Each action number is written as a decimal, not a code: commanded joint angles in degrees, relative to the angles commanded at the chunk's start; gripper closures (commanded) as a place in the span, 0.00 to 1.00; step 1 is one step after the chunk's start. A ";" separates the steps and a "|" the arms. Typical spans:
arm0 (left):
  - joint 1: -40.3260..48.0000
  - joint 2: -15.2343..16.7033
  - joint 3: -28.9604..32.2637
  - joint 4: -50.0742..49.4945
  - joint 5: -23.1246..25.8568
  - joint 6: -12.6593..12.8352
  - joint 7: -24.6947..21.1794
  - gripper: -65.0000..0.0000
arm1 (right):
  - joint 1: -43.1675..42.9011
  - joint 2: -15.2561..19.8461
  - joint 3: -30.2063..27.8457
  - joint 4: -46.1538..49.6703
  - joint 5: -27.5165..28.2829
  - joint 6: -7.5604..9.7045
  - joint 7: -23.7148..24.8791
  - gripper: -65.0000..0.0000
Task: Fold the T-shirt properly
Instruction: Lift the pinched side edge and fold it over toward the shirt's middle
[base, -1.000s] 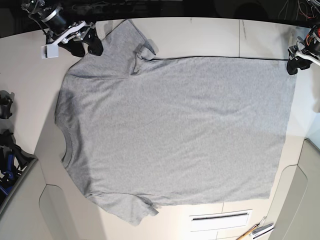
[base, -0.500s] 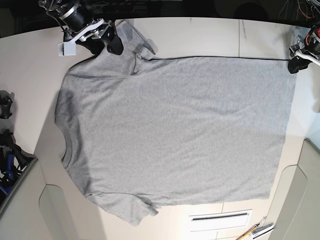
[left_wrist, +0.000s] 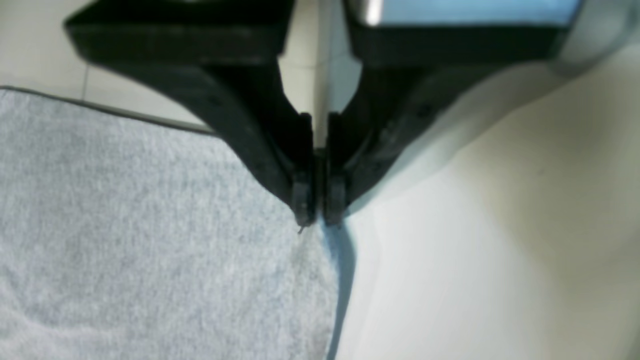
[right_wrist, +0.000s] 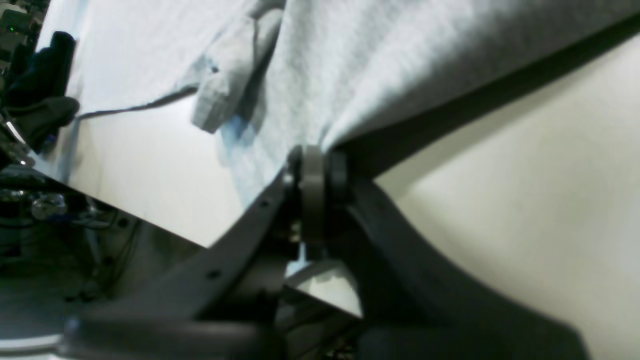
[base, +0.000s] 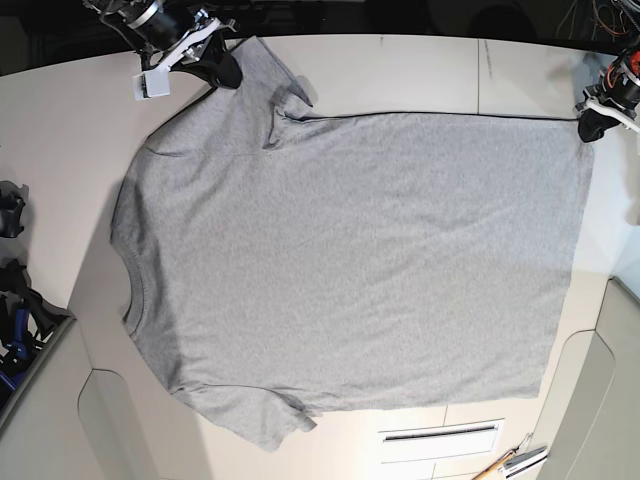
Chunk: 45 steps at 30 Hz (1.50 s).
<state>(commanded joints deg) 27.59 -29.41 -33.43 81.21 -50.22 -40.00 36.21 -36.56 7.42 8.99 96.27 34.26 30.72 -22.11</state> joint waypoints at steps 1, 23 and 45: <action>0.02 -0.02 -0.02 0.02 -0.09 0.00 0.02 1.00 | -0.02 0.00 0.42 0.85 -0.04 0.76 -0.09 1.00; 0.81 -0.22 -14.95 1.03 -25.77 0.00 18.47 1.00 | -9.62 0.17 8.74 21.03 0.74 2.71 -2.54 1.00; -17.29 -1.25 -4.92 1.01 -3.89 0.00 8.02 1.00 | 12.48 1.44 11.41 14.71 -5.79 2.51 -5.14 1.00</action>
<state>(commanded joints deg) 10.31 -30.65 -38.35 82.21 -54.11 -40.00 44.23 -24.08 8.86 20.40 110.98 28.47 33.23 -27.24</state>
